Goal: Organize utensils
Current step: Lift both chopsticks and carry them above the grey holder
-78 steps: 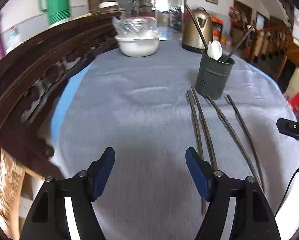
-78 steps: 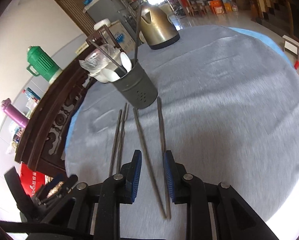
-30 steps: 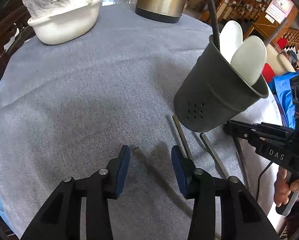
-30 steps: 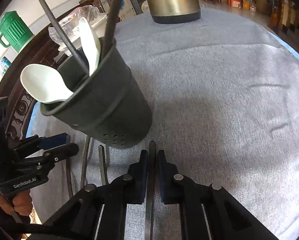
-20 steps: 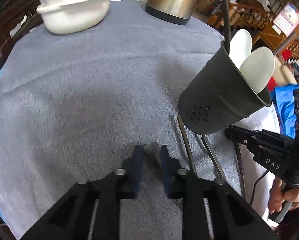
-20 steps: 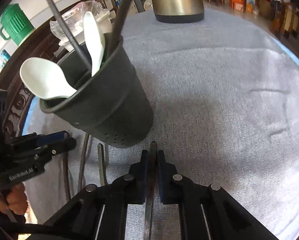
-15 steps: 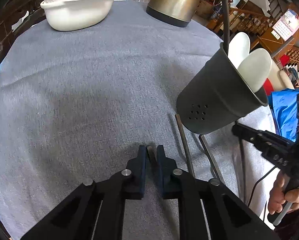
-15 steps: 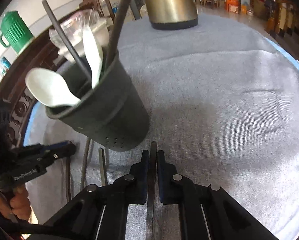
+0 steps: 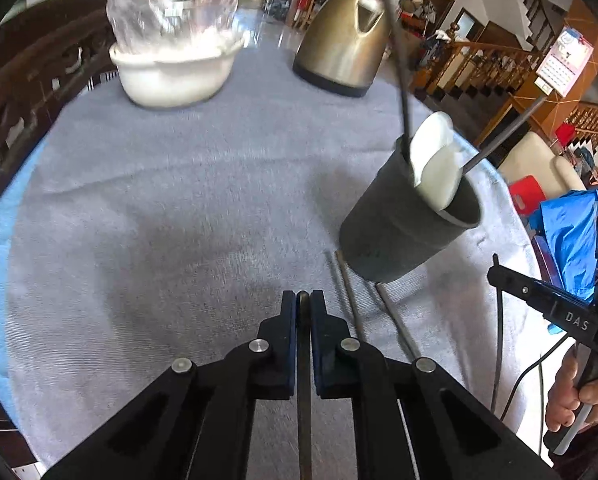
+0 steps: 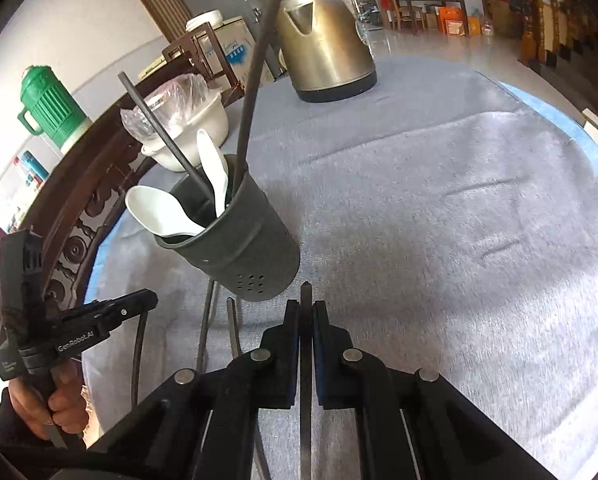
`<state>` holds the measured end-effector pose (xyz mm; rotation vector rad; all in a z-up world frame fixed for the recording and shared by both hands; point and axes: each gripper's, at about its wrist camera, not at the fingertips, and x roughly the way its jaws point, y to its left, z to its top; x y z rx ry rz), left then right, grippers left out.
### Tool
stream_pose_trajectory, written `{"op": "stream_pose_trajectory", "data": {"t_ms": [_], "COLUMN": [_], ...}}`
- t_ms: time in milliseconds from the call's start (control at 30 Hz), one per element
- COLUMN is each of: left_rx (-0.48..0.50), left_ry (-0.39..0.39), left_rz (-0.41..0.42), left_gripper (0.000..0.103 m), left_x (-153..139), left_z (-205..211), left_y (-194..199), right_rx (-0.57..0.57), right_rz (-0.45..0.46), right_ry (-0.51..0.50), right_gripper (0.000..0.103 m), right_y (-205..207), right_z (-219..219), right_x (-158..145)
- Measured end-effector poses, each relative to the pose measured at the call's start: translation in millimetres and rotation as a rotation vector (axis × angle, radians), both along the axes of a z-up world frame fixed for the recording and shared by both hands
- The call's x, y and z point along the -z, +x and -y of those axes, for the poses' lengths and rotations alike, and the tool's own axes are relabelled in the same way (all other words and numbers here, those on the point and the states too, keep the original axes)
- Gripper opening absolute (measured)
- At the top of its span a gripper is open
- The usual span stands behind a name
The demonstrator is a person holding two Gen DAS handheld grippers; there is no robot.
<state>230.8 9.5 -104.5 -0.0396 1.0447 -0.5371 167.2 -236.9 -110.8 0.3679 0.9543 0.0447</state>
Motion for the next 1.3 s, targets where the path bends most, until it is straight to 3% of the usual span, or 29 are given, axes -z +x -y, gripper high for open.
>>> {"op": "stream_pose_trajectory", "data": {"t_ms": [467, 933, 1300], "left_rx": [-0.041, -0.072, -0.104], "left_ry": [-0.093, -0.171, -0.219], "left_rz": [0.306, 0.428, 0.543], "left_gripper": [0.006, 0.006, 0.006], "left_x": [-110.8, -160.3, -204.1], "left_z": [-8.5, -9.4, -6.0], "left_y": [-61.2, -80.9, -86.5], "right_rx": [0.015, 0.068, 0.113], "right_rz": [0.210, 0.401, 0.540], "right_ry": [0.017, 0.032, -0.013], "right_gripper": [0.006, 0.006, 0.006], "right_y": [-45.5, -65.6, -69.3], "right_z": [10.5, 5.8, -2.3], "right_x": [-75.1, -137.1, -184.2]}}
